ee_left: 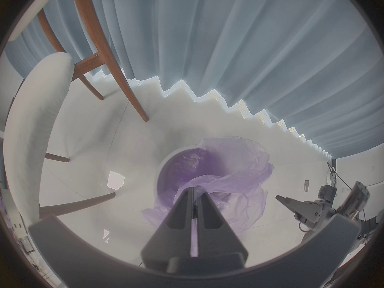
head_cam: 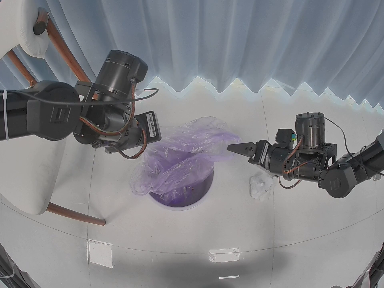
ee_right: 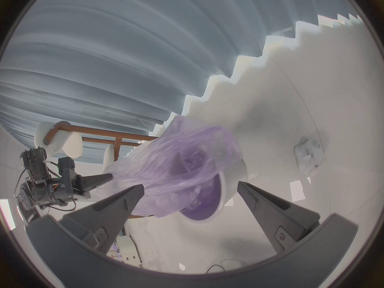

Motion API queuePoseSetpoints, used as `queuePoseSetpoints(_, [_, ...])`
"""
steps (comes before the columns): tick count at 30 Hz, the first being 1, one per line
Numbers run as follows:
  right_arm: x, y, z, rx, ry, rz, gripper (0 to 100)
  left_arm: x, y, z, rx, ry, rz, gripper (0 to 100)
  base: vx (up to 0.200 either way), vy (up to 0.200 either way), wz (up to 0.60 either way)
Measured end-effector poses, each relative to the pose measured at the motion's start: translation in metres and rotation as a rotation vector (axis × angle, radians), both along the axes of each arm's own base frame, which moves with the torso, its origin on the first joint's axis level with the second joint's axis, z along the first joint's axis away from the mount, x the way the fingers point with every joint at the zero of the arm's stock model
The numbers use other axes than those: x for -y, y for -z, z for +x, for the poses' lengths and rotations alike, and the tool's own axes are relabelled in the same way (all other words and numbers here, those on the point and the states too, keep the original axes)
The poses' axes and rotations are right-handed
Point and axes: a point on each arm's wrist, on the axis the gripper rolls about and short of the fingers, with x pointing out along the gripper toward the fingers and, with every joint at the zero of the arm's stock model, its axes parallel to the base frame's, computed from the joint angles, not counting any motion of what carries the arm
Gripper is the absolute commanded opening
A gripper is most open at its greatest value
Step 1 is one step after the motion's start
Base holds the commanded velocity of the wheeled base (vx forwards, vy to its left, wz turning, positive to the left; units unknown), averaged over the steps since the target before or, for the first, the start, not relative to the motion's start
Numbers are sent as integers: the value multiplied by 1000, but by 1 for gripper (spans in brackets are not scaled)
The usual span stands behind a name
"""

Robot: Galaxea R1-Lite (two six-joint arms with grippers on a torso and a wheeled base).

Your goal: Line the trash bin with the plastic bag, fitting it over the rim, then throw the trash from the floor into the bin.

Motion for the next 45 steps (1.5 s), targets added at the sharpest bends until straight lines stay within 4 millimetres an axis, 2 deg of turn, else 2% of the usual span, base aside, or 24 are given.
queuePoseSetpoints(5, [-29,-11,-21,-28,-4,8,100,3,0,-2,-1,11,-1,0,0,0,0])
queuePoseSetpoints(8, [-43,-13,-23,-26,-5,5,100,4,0,-3,-1,14,0,0,0,0,0])
queuePoseSetpoints(15, [-67,-5,-11,-24,-3,-4,100,5,1,-4,-7,19,7,0,0,0,0])
queuePoseSetpoints(24, [-86,3,12,-30,23,-23,100,5,1,-4,-9,17,12,0,0,0,0])
queuePoseSetpoints(25, [-87,5,13,-42,25,-32,0,5,1,-4,-9,17,12,0,0,0,0])
queuePoseSetpoints(28, [-90,6,16,-56,29,-41,0,5,1,-4,-8,17,11,0,0,0,0])
queuePoseSetpoints(35, [-93,20,1,-78,4,-113,0,1,1,-2,-3,16,29,0,0,0,0])
queuePoseSetpoints(40, [-79,28,-18,-28,-92,-195,0,-17,3,7,4,8,114,0,0,0,0])
queuePoseSetpoints(45, [-51,33,-38,58,-281,-267,0,-43,9,15,-24,-9,213,0,0,0,0])
